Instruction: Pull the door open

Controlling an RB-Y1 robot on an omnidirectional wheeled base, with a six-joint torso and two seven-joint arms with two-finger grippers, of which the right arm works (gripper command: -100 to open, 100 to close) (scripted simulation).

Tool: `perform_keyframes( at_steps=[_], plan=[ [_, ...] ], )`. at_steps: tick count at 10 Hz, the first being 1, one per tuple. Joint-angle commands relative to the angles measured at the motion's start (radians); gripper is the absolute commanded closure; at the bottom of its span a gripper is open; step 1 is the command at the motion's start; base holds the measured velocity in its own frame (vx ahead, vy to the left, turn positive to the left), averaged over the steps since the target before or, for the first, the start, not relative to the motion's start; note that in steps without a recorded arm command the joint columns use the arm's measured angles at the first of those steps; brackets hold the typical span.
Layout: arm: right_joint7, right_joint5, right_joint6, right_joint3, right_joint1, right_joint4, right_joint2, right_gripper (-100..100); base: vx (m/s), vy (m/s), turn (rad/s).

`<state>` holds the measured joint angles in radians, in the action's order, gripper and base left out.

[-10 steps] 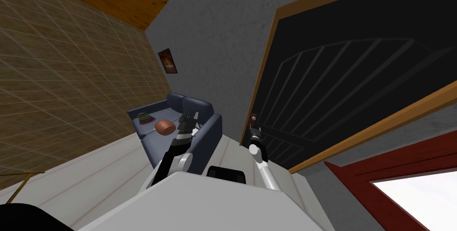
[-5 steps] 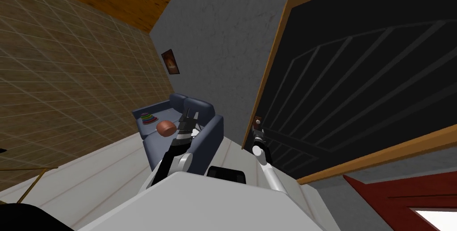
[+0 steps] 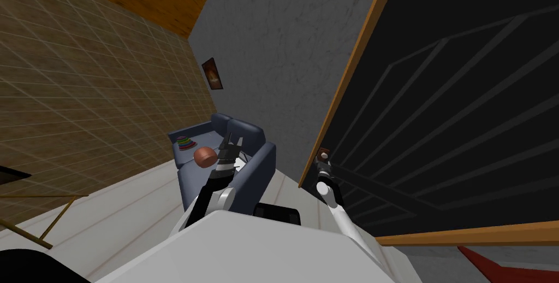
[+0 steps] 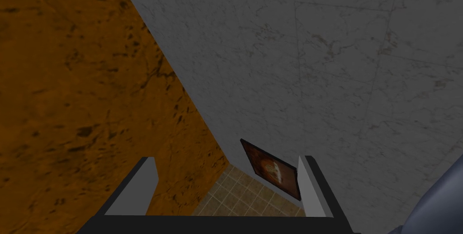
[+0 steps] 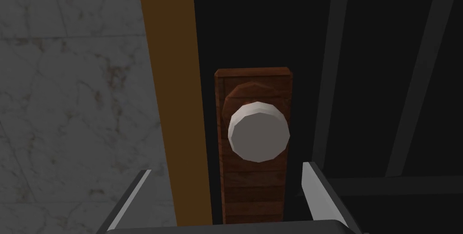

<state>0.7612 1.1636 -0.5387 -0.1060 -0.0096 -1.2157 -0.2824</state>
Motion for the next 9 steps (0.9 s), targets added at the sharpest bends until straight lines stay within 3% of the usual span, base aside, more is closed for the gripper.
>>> perform_keyframes(
  at_steps=[1,5,9],
  plan=[
    [0.025,0.006,0.006,0.012,0.01,0.0,-0.03,-100,0.029,-0.031,0.092],
    [0.082,0.013,0.009,0.027,0.024,0.012,-0.089,-100,0.04,-0.035,0.093],
    [0.099,0.015,0.009,0.032,0.028,0.016,-0.106,-100,0.04,-0.023,0.018]
  ],
)
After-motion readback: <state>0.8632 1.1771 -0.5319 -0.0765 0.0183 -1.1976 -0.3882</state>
